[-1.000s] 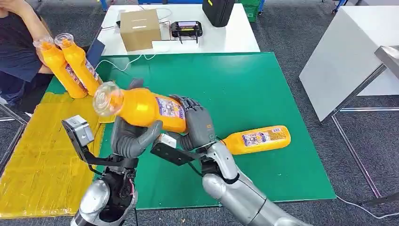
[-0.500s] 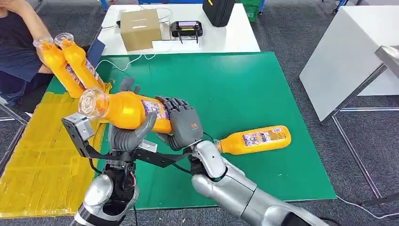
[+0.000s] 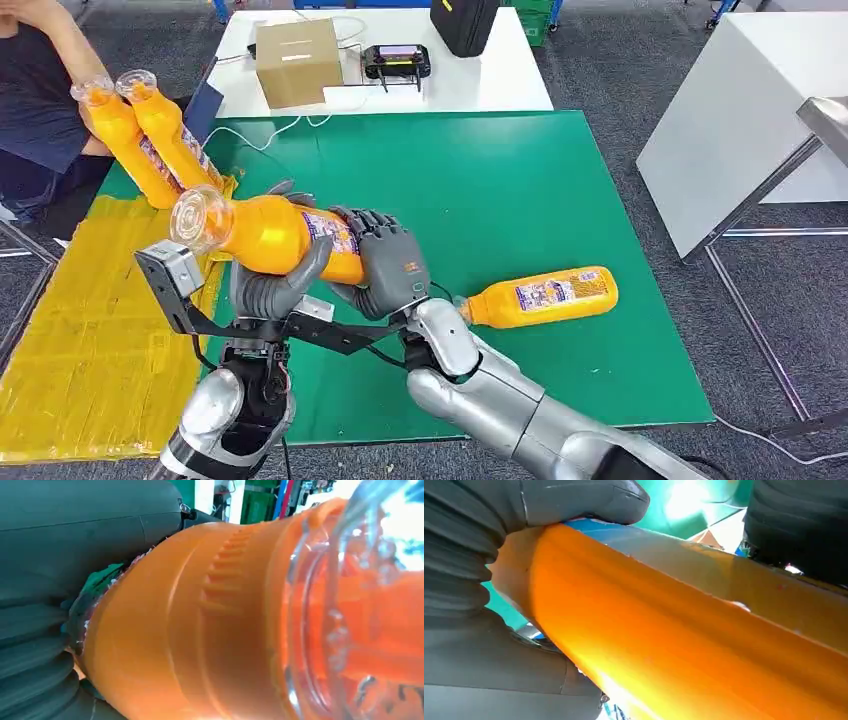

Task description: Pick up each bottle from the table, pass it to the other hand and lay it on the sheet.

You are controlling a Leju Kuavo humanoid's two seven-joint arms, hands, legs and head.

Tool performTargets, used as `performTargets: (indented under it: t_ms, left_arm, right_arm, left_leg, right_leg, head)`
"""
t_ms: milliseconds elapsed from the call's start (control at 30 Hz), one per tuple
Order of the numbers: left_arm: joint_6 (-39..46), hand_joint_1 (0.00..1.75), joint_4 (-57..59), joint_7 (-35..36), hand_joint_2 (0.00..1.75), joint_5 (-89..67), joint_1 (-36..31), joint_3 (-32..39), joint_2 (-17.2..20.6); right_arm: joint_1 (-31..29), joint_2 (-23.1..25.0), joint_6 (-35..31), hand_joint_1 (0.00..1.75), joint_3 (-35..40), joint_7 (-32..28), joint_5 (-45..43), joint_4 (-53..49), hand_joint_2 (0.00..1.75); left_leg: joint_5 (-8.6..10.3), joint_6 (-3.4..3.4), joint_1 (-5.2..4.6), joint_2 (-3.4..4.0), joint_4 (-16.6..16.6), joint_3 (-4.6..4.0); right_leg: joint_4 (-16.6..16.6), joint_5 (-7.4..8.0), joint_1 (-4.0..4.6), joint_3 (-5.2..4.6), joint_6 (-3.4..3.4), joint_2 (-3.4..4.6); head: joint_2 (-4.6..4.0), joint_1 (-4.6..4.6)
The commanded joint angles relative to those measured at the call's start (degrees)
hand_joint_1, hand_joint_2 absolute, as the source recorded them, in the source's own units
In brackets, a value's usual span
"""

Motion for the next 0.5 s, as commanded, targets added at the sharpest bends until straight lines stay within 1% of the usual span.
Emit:
performTargets:
  t_ms: [33, 67, 133, 233, 300, 400, 433, 467, 500]
  left_arm:
    - [-0.45, 1.75, 4.09, 0.02, 1.75, -3.11, -3.43, -6.07, 1.16]
    - [-0.62, 1.75, 4.15, 0.27, 1.75, -4.22, -3.44, -5.86, 1.49]
    - [-1.22, 1.75, 4.09, 1.31, 1.75, -7.08, -3.18, -4.92, 1.79]
    - [-1.32, 1.75, 4.04, 1.36, 1.75, -7.14, -3.15, -4.77, 1.83]
    - [-1.32, 1.75, 4.04, 1.36, 1.75, -7.14, -3.15, -4.77, 1.83]
    - [-1.99, 1.75, 4.06, 2.29, 1.75, -9.97, -2.97, -4.09, 1.60]
    - [-2.57, 1.75, 4.12, 3.02, 1.75, -12.64, -2.96, -3.28, 1.61]
    - [-3.20, 1.75, 4.12, 3.44, 1.75, -14.67, -2.83, -2.21, 1.40]
    - [-3.20, 1.75, 3.79, 3.09, 1.75, -19.45, -2.22, -1.50, 2.54]
  right_arm:
    - [-0.91, 0.06, 0.22, 1.75, 5.99, -0.56, -1.70, 4.67, 1.75]
    - [-0.27, -0.16, 0.39, 1.75, 5.00, -0.81, -3.27, 4.94, 1.75]
    - [0.35, -0.88, 0.26, 1.75, 4.38, -1.41, -3.33, 5.56, 1.75]
    - [0.45, -1.01, 0.14, 1.75, 4.34, -1.56, -3.33, 5.58, 1.75]
    - [0.45, -1.01, 0.14, 1.75, 4.34, -1.56, -3.33, 5.58, 1.75]
    - [0.89, -0.90, 1.20, 1.75, 3.45, -0.96, -4.17, 5.80, 1.75]
    - [1.22, -1.09, 2.77, 0.66, 2.86, -0.45, -5.17, 5.92, 1.75]
    - [1.32, -1.47, 3.84, 0.00, 2.58, -0.38, -5.47, 5.92, 1.75]
    - [1.86, -4.98, 4.42, 0.00, 3.60, 0.13, -4.06, 4.12, 1.75]
  left_leg:
    - [-0.01, -0.04, 0.04, -0.16, -0.04, 0.12]
    - [-0.06, -0.07, 0.05, -0.27, -0.05, 0.28]
    - [0.00, -0.04, 0.05, -0.20, -0.07, 0.17]
    - [-0.02, -0.06, 0.05, -0.28, -0.06, 0.23]
    - [-0.01, -0.03, 0.03, -0.17, -0.05, 0.14]
    - [-0.04, -0.06, 0.06, -0.30, -0.04, 0.24]
    - [-0.02, -0.05, 0.06, -0.27, -0.07, 0.21]
    - [0.00, -0.03, 0.03, -0.19, -0.06, 0.13]
    - [-0.02, -0.05, 0.06, -0.26, -0.07, 0.21]
  right_leg:
    - [-0.06, -0.04, 0.02, 0.17, -0.05, 0.04]
    - [-0.07, -0.10, 0.01, 0.34, -0.10, 0.09]
    - [-0.09, -0.04, 0.02, 0.22, -0.06, 0.01]
    - [-0.08, -0.08, 0.02, 0.29, -0.09, 0.04]
    - [-0.06, -0.04, 0.01, 0.16, -0.05, 0.03]
    - [-0.07, -0.10, 0.03, 0.30, -0.10, 0.03]
    - [-0.09, -0.07, 0.03, 0.26, -0.09, 0.02]
    - [-0.08, -0.04, 0.01, 0.16, -0.05, 0.01]
    - [-0.09, -0.07, 0.03, 0.26, -0.08, 0.02]
  head:
    - [0.00, 0.00]
    - [0.00, 0.02]
    - [0.00, 0.02]
    - [0.00, 0.02]
    - [0.00, 0.02]
    - [0.00, 0.00]
    - [0.00, 0.00]
    - [0.00, 0.00]
    - [0.00, 0.02]
